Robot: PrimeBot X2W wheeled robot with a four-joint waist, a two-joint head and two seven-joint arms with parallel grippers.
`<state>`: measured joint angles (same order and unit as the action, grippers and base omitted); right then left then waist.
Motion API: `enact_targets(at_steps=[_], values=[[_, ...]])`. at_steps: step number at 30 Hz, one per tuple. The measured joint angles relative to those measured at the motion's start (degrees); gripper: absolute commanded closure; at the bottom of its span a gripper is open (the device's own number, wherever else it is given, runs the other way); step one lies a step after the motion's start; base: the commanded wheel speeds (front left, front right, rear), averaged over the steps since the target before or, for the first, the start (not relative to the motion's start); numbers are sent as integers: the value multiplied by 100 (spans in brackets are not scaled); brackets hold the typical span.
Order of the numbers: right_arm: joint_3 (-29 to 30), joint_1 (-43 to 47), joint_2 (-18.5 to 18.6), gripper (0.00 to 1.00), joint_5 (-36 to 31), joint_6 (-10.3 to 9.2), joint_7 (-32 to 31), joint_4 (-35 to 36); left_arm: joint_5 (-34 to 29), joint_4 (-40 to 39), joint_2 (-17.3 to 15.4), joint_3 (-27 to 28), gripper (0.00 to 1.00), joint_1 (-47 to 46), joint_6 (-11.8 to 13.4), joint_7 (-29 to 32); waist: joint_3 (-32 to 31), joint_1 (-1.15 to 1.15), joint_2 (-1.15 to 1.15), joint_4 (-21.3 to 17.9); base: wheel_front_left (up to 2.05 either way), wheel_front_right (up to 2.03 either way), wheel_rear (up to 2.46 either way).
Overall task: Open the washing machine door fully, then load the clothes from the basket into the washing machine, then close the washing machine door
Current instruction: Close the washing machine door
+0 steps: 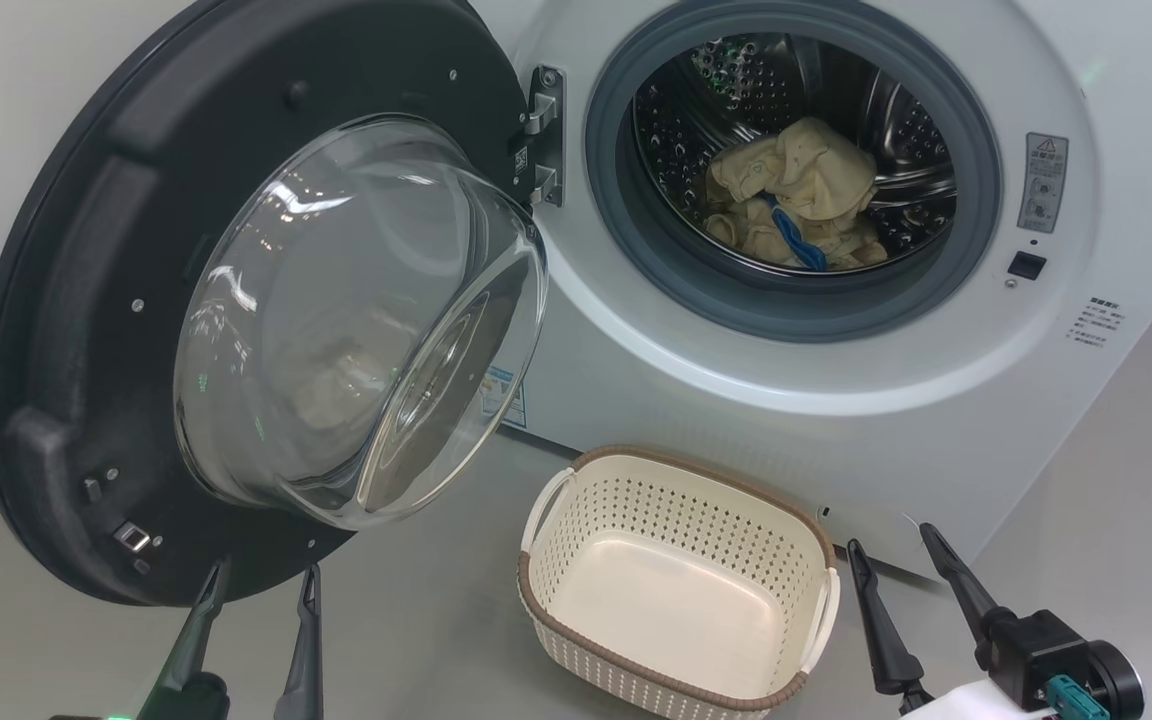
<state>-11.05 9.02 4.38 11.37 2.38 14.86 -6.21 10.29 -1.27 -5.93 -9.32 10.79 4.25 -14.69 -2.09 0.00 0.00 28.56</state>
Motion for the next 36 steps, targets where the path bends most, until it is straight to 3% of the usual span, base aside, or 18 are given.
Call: enact_targets(at_steps=[11, 12, 13, 23, 27, 34, 36], values=[[-29, 0, -20, 0, 0, 0, 0, -27, 4, -8, -5, 2, 0, 8, 0, 0, -53, 0, 0, -15, 0, 0, 0], [-31, 0, -21, 0, 0, 0, 0, -27, 5, -7, -8, 2, 73, 9, 0, 0, -52, 0, 0, -15, 0, 0, 0], [-32, 0, -22, 0, 0, 0, 0, -27, 5, -4, -11, 0, 100, 12, -1, 0, -50, 0, 0, -14, 0, 0, 0], [-54, -1, -31, 0, 0, 0, 0, -31, 81, 8, -25, -38, 100, 120, -71, 0, -37, 0, 0, -11, 0, 0, 0], [-56, -1, -32, 0, -1, -1, 0, -32, 178, -235, -35, -52, 100, 113, -224, 0, -30, 0, 0, -7, 0, 0, 0], [-52, -5, -27, 0, -1, -2, 0, -32, 1984, -1626, 316, 159, 100, -204, -1076, 0, 10, 0, 0, 21, 0, 0, 0], [-52, -5, -26, 0, -1, -5, 0, -32, 2651, -1911, 326, 279, 100, -274, -1163, -1, 18, 0, 0, 28, 0, 0, 0]])
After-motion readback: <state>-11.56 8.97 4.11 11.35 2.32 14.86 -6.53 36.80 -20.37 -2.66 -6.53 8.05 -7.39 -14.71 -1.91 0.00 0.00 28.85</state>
